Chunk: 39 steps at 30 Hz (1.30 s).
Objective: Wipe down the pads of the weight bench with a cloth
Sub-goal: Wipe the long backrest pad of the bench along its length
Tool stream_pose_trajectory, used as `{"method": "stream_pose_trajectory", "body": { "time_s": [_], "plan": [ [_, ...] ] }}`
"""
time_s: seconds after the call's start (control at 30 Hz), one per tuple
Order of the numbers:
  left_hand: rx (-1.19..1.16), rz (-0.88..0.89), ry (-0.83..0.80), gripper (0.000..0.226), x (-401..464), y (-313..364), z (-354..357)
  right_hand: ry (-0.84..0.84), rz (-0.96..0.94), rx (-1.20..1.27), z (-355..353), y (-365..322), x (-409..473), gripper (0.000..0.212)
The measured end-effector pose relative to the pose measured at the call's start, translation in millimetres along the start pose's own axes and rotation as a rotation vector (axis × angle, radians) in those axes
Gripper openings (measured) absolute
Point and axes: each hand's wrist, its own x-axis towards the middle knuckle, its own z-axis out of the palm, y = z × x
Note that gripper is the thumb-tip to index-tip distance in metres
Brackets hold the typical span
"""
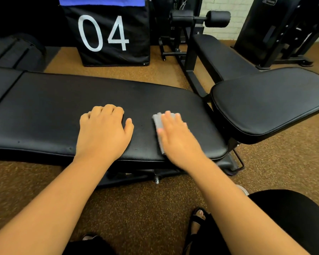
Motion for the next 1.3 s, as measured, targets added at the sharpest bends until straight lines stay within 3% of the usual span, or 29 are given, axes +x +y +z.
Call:
{"method": "stream_pose_trajectory", "body": {
  "time_s": [0.07, 0.13, 0.33, 0.43, 0.53, 0.63, 0.7, 0.8, 0.87, 0.97, 1.07, 1.3],
  "plan": [
    [-0.008, 0.002, -0.002, 0.039, -2, -1, 1, -0.037, -0.104, 0.006, 3, -14, -8, 0.047],
    [-0.019, 0.011, 0.001, 0.039, -3, 0, 0, -0.090, -0.088, 0.041, 1, 0, -10, 0.050],
    [-0.017, 0.012, 0.010, 0.039, 2, -3, 1, -0.086, 0.306, 0.020, -8, 99, 18, 0.052],
    [-0.001, 0.010, 0.007, 0.039, 2, -3, 2, -0.085, 0.365, -0.040, -10, 104, 29, 0.051],
    [-0.002, 0.005, 0.007, 0.039, 0, -2, 2, -0.030, 0.232, -0.121, -6, 60, 24, 0.060],
    [-0.064, 0.001, 0.029, 0.037, -1, -3, 1, -0.039, 0.059, -0.027, 5, 4, 8, 0.045],
    [-0.185, 0.014, 0.094, 0.031, -3, -4, -2, -0.058, -0.045, 0.012, 8, -16, -6, 0.049],
    [-0.464, 0.066, 0.202, 0.024, -10, -12, -14, -0.147, -0.094, 0.215, -3, 0, -23, 0.052],
    [-0.567, 0.134, 0.186, 0.026, -18, -29, -27, -0.250, -0.076, 0.355, -1, 34, -23, 0.048],
    [-0.415, 0.243, 0.099, 0.032, -36, -67, -46, -0.356, 0.038, 0.378, -10, 62, -23, 0.053],
    [-0.290, 0.211, 0.012, 0.042, -58, -104, -56, -0.462, -0.144, 0.212, -22, 57, -36, 0.071],
    [-0.208, 0.158, -0.030, 0.051, -79, -129, -50, -0.286, -0.468, -0.006, 2, -44, -23, 0.076]
  ]
}}
